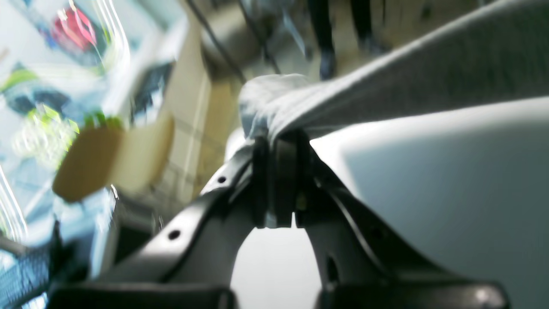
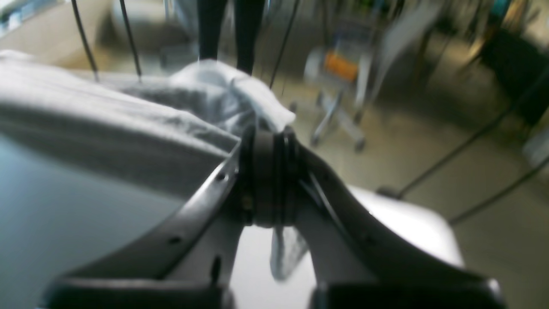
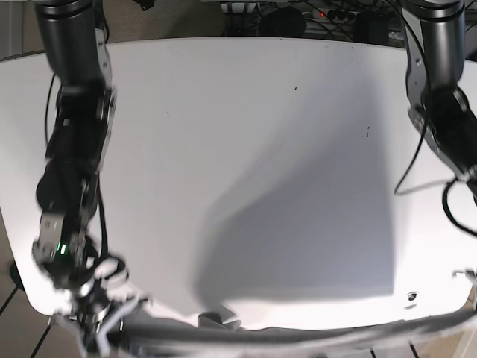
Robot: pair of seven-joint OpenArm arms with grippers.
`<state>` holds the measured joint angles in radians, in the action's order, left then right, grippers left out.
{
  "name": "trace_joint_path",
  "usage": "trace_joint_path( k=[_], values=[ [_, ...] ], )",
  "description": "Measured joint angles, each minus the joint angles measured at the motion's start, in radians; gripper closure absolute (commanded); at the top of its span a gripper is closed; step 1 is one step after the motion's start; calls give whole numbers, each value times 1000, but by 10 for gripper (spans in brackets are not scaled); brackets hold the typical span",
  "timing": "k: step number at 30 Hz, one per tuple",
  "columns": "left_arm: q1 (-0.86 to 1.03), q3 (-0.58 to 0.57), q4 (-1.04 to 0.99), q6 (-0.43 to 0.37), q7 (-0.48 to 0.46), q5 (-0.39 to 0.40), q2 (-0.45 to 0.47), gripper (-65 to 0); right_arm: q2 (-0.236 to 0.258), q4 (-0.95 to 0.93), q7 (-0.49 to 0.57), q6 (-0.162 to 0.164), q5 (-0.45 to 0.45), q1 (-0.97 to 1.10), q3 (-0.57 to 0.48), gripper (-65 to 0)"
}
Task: Fold the T-shirt properly
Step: 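Lift and fling the shirt with both grippers, laying it flat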
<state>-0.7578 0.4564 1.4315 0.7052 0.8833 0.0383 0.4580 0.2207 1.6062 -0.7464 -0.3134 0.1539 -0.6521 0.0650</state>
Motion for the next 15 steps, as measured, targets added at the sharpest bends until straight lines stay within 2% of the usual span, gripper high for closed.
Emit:
trace_joint_path(
  k=[3,5,10,12,15],
  values=[
    [225,88,59,4,-2,12,-17,-6,-48,27,21,-2,0,216,60,-19],
    [383,143,62,3,-6,43,-38,-6,-78,31,95,2,-1,389,96,-19],
    [695,238,62,3,-1,151,-59,-6,-129,38,113,2,-10,671,163,-19],
    [789,276,79,3,-51,185,-59,-6,-157,103,123,2,-10,767,175,-19],
    [916,309,148,3,-61,188,-56,-4,-178,158,122,2,-8,874,179,-19]
  ],
)
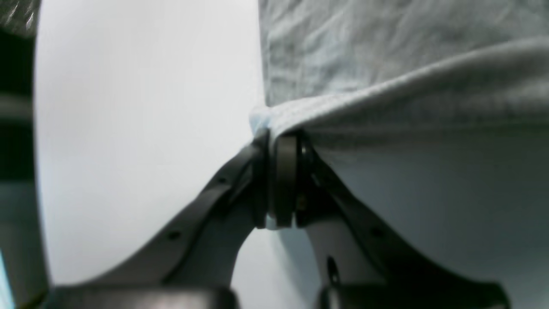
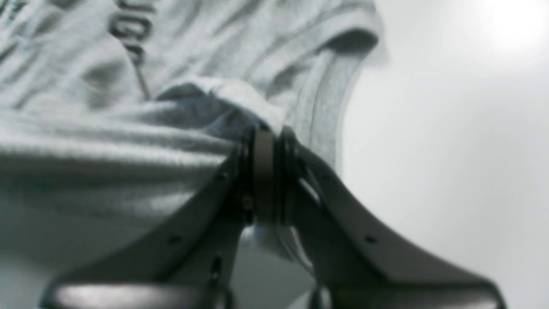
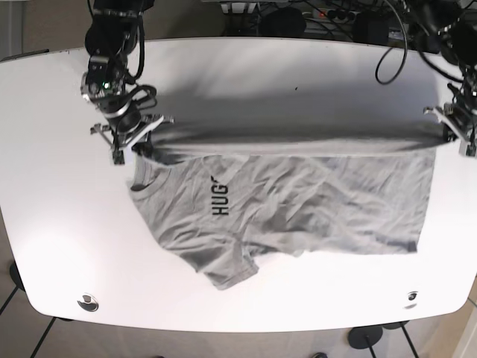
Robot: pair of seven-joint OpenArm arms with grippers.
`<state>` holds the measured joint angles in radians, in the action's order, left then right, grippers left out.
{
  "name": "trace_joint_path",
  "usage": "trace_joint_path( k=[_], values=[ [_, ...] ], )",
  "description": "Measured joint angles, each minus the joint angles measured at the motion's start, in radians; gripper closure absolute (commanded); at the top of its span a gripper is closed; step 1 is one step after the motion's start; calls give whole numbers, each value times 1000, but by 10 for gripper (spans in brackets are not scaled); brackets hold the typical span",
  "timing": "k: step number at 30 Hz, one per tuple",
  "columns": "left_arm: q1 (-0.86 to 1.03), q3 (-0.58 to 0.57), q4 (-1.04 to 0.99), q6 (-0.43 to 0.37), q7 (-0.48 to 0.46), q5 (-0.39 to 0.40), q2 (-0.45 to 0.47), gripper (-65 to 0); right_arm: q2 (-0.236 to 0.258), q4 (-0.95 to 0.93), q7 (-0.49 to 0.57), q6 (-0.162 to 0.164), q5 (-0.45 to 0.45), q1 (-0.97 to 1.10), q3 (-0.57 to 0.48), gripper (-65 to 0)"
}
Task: Fold the T-shirt properly
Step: 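Lift and fling the shirt with both grippers, laying it flat, then release the shirt and move both grippers to its hem corners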
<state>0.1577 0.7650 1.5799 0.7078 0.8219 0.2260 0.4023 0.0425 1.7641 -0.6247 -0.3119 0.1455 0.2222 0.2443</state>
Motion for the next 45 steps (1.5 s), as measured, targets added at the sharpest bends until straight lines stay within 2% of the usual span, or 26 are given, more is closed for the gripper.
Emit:
trace_joint_path(
  k=[5,11,12,14,16,17,18,19,26,31,33,36,39,42,45],
  values=[
    [161,74,51,0,-1,59,-26,-4,-38,94,4,5,-6,171,3,-21],
    [271,118,106,0,0,45,-81,-11,-39,103,3,5,-4,267,1,-30],
    [279,118,106,0,0,45,-80,-18,-40,103,5,6,-3,275,1,-52],
    [288,118,106,-1,0,40,-80,-161,-43,120,3,8,-4,297,-3,-209],
    [288,118,106,-3,0,40,-80,-340,-42,152,3,16,-9,311,1,-366],
    [285,119,106,-3,0,43,-80,-403,-42,170,2,16,-11,313,1,-433],
    [284,119,106,-4,-1,45,-80,-429,-44,185,4,16,-10,312,1,-487],
    [281,119,110,-4,0,45,-80,-425,-50,195,7,15,-9,303,0,-518],
    [133,79,222,-3,0,44,-79,-417,-41,114,12,21,-11,76,5,-536],
    [-39,6,221,-8,-1,35,-77,-417,21,-174,-2,23,-12,-183,3,-537],
    [-53,-6,221,-3,-4,49,-77,-418,41,-277,4,23,-11,-270,0,-539],
    [-71,5,214,-5,19,22,-77,-418,81,-470,8,16,-11,-402,0,-537],
    [-118,-2,141,-3,-11,39,-78,-417,92,-562,13,16,-11,-473,0,-536],
    [-198,8,50,-5,15,-127,-81,-421,72,-563,13,19,-11,-470,-76,-534],
    [-326,5,-32,-25,-10,-182,-80,-421,42,-566,12,0,0,-468,-107,-533]
  ],
)
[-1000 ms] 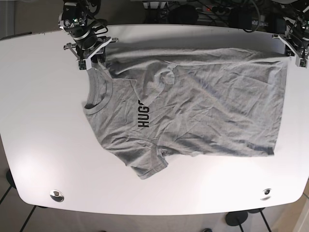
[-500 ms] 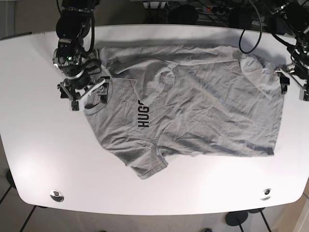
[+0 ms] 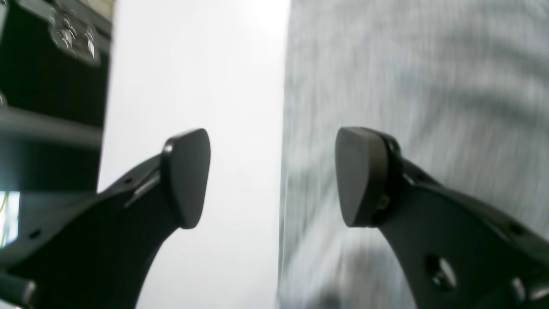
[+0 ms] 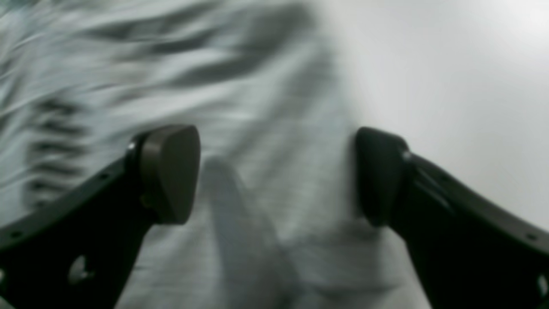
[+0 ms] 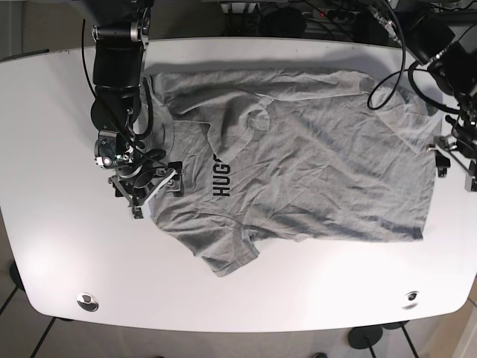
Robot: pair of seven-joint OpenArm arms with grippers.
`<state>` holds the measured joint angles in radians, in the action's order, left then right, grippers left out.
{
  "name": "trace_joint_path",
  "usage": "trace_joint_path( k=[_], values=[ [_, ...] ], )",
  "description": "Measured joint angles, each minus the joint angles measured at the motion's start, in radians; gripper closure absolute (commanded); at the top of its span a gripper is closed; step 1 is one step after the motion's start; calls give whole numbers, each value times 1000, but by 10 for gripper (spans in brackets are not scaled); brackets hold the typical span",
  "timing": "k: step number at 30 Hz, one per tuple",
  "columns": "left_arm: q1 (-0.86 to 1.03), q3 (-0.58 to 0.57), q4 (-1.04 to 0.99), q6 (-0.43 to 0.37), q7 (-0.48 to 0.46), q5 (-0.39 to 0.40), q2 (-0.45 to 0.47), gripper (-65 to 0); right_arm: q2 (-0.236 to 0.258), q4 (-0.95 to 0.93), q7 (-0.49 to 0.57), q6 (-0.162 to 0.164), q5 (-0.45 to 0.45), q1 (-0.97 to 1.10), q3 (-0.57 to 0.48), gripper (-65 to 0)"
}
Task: Fold the T-shirt properly
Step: 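Release the shirt and move both grippers to its hem corners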
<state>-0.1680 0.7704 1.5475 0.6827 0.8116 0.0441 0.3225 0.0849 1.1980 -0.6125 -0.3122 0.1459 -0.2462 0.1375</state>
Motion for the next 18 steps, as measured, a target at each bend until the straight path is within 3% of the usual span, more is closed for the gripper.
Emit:
trace_joint_path(
  k=[3,6,9,10,11,13,15,18],
  values=[
    [-90,-1,-142,-118,-112,-11,5,-457,-7,0,2,19,-10,-2,9,-533],
    [-164,-1,-319,-253,-233,-22,5,-633,-11,0,5,16,-11,-1,9,-503],
    [-225,-73,-470,-350,-292,-18,47,-650,-15,-24,38,16,-8,-2,6,-335],
    [-243,-115,-525,-355,-314,-18,65,-650,-13,-43,66,16,-8,-5,6,-258],
    [-266,-158,-599,-354,-343,-12,83,-650,-10,-60,73,18,-8,-10,8,-140],
    [-289,-178,-687,-350,-373,-7,95,-650,-10,-69,64,23,-9,-19,8,-11],
    [-301,-205,-770,-356,-401,-8,106,-650,-10,-70,62,23,-8,-19,6,-36],
    [-321,-279,-880,-348,-450,-10,122,-650,-11,-69,62,23,-8,-18,6,-21]
  ],
)
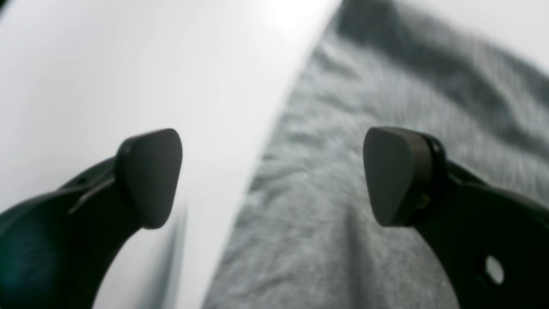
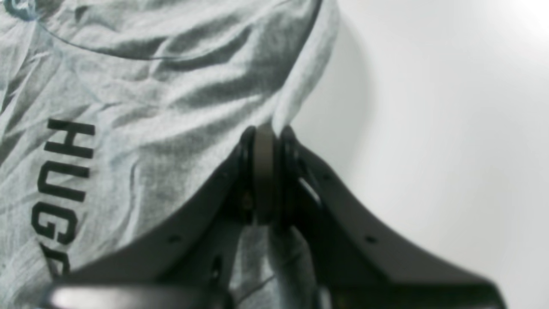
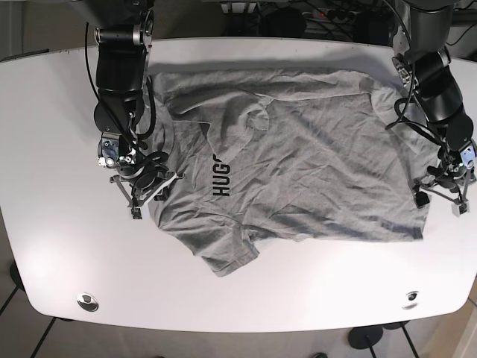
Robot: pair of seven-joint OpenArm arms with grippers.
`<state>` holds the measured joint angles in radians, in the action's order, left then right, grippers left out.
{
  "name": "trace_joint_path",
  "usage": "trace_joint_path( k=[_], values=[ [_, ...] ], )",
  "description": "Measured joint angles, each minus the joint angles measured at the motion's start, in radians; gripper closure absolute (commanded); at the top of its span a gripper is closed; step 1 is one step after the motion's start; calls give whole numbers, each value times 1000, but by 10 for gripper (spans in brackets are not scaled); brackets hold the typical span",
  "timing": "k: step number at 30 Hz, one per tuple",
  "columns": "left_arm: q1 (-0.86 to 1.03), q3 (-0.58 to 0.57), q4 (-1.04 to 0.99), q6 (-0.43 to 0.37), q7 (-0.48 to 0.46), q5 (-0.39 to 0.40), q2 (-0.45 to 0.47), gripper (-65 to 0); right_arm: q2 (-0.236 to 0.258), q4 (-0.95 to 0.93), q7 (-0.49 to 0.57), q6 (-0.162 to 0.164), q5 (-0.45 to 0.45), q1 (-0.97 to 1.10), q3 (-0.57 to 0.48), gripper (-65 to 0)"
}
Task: Fold the T-shirt properly
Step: 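Release the shirt and move both grippers to its hem corners, then grasp the hem corners with both grippers and lift the shirt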
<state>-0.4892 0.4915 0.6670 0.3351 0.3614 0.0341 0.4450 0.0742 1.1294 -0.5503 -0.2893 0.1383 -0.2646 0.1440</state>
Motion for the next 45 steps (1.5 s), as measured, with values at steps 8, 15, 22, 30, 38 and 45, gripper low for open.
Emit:
trace_joint_path(
  k=[8,15,22,30,38,45],
  values=[
    [-41,-92,-146,171,-58,3,15,-476,-2,0,1,0,3,0,1,-21],
    [-42,-103,-175,236,-71,23,18,0,-19,0,44,0,3,14,5,-21],
    [93,63,195,365,246,-2,-22,0,-48,261,0,-10,-4,141,-4,-19],
    [100,76,735,369,454,-7,-149,0,-5,467,-143,-18,-3,60,-12,-19],
    [-348,-24,623,369,513,-13,-136,0,108,393,-226,-29,-3,-323,-60,-19],
    [-659,-24,486,368,508,-6,-89,0,146,421,-348,-105,3,-650,-60,-19]
  ],
)
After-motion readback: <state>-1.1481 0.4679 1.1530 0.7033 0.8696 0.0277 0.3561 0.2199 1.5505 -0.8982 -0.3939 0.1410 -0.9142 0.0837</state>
